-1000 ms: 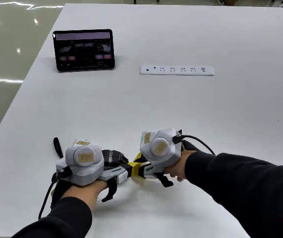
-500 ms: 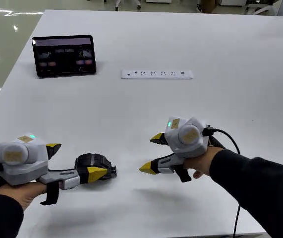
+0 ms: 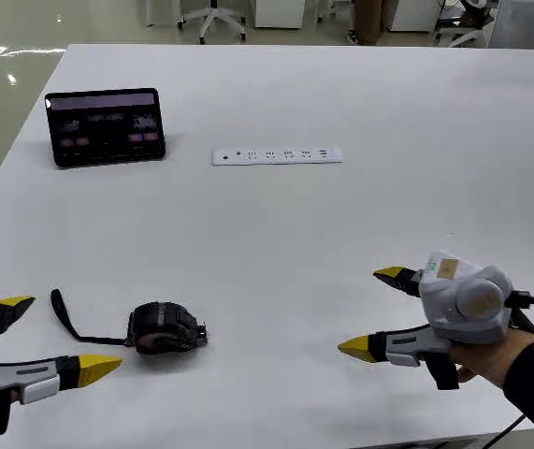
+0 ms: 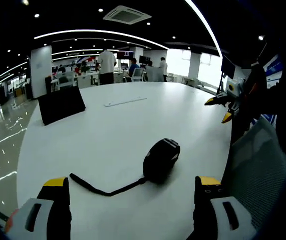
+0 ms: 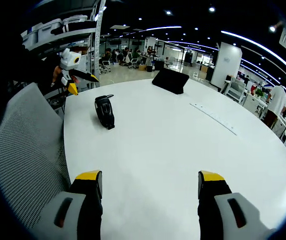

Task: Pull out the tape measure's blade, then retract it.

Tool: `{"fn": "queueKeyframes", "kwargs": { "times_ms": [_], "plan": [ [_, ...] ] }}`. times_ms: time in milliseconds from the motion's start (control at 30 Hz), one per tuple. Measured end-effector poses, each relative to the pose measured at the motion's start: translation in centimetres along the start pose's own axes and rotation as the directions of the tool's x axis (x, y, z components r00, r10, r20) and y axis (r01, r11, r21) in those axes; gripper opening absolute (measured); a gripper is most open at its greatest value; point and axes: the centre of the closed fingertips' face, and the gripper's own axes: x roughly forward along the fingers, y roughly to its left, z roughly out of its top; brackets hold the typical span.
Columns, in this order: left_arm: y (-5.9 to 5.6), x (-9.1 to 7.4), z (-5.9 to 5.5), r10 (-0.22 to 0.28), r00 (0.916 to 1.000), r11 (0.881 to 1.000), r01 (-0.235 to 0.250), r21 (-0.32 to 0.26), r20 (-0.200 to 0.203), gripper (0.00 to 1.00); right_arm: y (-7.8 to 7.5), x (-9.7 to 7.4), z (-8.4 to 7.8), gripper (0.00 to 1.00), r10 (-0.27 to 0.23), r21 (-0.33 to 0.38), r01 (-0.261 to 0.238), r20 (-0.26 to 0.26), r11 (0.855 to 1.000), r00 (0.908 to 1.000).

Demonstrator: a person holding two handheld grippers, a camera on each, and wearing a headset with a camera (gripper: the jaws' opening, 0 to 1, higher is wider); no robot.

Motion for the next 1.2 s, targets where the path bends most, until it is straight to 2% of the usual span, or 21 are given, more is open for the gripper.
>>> {"fn": "queueKeyframes", "kwargs": {
  "times_ms": [67, 133, 200, 300, 433, 567, 667, 900, 1000, 1200],
  "plan": [
    [0.2, -0.3, -0.4, -0.004, 0.9999, 0.999, 0.004, -0.042, 0.014, 1.0, -0.5, -0.8, -0.9, 0.76, -0.014, 0.007, 0.014, -0.012, 1.0, 0.9998],
    [0.8, -1.0, -0.5, 0.009, 0.9998, 0.998, -0.008, -0.056, 0.019, 1.0, -1.2, -1.7, -1.6, 0.85, -0.04, 0.004, 0.04, -0.008, 0.999, 0.9992],
    [1.2, -1.8, 0.1, 0.024, 0.999, 0.997, -0.021, -0.074, 0.038, 1.0, -2.0, -2.6, -2.7, 0.91, -0.061, 0.006, 0.061, -0.029, 0.998, 0.9977],
    [1.8, -2.8, 1.2, 0.041, 0.9962, 0.993, -0.032, -0.112, 0.076, 1.0, -3.0, -4.0, -3.8, 0.94, -0.077, 0.028, 0.078, -0.043, 0.997, 0.9961],
    [2.0, -3.3, 1.7, 0.043, 0.996, 0.994, -0.035, -0.105, 0.079, 1.0, -4.0, -5.8, -4.4, 0.98, -0.103, 0.071, 0.106, -0.039, 0.992, 0.9939],
    [1.7, -3.1, 1.3, 0.024, 0.9979, 0.994, -0.018, -0.108, 0.06, 1.0, -4.0, -6.8, -5.3, 1.0, -0.112, 0.101, 0.116, -0.042, 0.988, 0.9928],
    [1.5, -2.8, 0.7, 0.023, 0.9985, 0.993, -0.017, -0.121, 0.051, 1.0, -3.2, -7.1, -6.1, 1.0, -0.112, 0.111, 0.117, -0.051, 0.987, 0.9924],
    [1.2, -2.7, 0.0, 0.008, 0.9997, 0.993, -0.006, -0.119, 0.022, 1.0, -2.4, -7.0, -7.5, 1.0, -0.115, 0.146, 0.122, -0.055, 0.982, 0.9918],
    [1.3, -2.8, -0.2, 0.006, 0.9998, 0.993, -0.004, -0.121, 0.017, 1.0, -1.6, -7.1, -7.5, 1.0, -0.106, 0.133, 0.115, -0.068, 0.985, 0.992],
    [1.7, -2.5, -0.8, 0.013, 0.9999, 0.991, -0.012, -0.132, 0.007, 1.0, -2.1, -7.2, -7.4, 1.0, -0.126, 0.151, 0.134, -0.061, 0.979, 0.9902]
  ]
}}
